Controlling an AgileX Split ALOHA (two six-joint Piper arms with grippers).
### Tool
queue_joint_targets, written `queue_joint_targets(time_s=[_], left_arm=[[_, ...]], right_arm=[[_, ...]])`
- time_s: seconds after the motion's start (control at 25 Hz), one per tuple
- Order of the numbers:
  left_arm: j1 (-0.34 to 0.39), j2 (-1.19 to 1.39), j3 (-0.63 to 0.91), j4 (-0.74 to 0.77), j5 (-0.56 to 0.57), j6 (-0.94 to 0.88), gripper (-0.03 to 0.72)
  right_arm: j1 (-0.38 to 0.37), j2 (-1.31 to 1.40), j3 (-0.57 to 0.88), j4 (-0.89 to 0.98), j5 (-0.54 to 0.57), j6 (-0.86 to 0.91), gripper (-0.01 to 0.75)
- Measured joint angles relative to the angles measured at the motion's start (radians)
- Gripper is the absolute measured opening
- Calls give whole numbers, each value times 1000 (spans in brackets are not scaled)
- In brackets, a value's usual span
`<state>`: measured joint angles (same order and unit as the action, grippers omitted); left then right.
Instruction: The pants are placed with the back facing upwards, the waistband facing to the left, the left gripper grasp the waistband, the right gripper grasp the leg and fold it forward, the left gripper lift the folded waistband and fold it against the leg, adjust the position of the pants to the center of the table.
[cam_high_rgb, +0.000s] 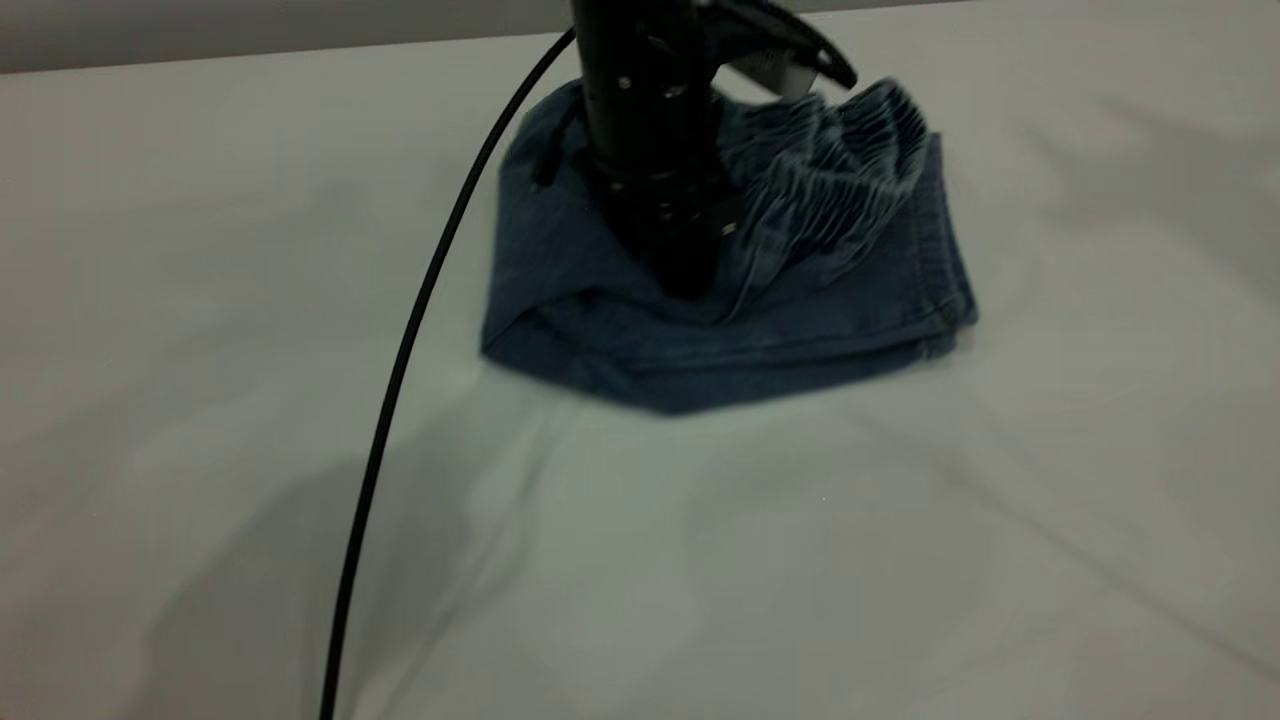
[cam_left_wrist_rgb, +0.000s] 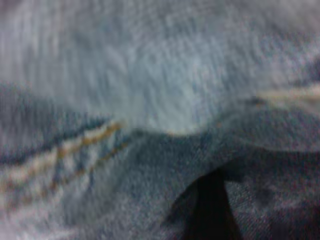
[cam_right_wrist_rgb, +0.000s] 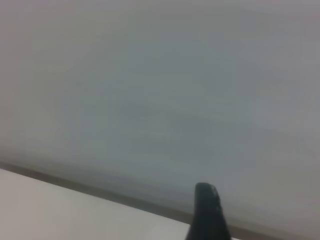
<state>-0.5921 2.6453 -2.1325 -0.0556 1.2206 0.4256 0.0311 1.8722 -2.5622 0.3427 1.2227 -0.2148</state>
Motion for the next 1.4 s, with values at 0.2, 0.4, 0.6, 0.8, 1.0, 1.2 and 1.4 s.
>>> queue_joint_targets(time_s=[0.2, 0.4, 0.6, 0.8, 1.0, 1.2, 1.4], left_arm=[[2, 13, -104, -18, 54, -61, 445], [1, -13, -261, -22, 12, -128, 444], [1, -85, -312, -18, 9, -162, 443], [1, -185, -312, 46, 7, -181, 443], [1, -311, -302, 166, 4, -273, 443], [1, -466, -245, 262, 4, -297, 443], [2, -637, -192, 321, 4, -339, 443]], right_arm=[[0, 2, 0, 26, -1, 0, 425], [0, 2, 0, 29, -1, 0, 425], [0, 2, 0, 29, -1, 0, 425], [0, -15, 0, 30, -1, 5, 425], [0, -88, 2, 55, -1, 31, 425], [0, -201, 2, 112, -1, 43, 425], [0, -346, 104, 142, -2, 31, 425]])
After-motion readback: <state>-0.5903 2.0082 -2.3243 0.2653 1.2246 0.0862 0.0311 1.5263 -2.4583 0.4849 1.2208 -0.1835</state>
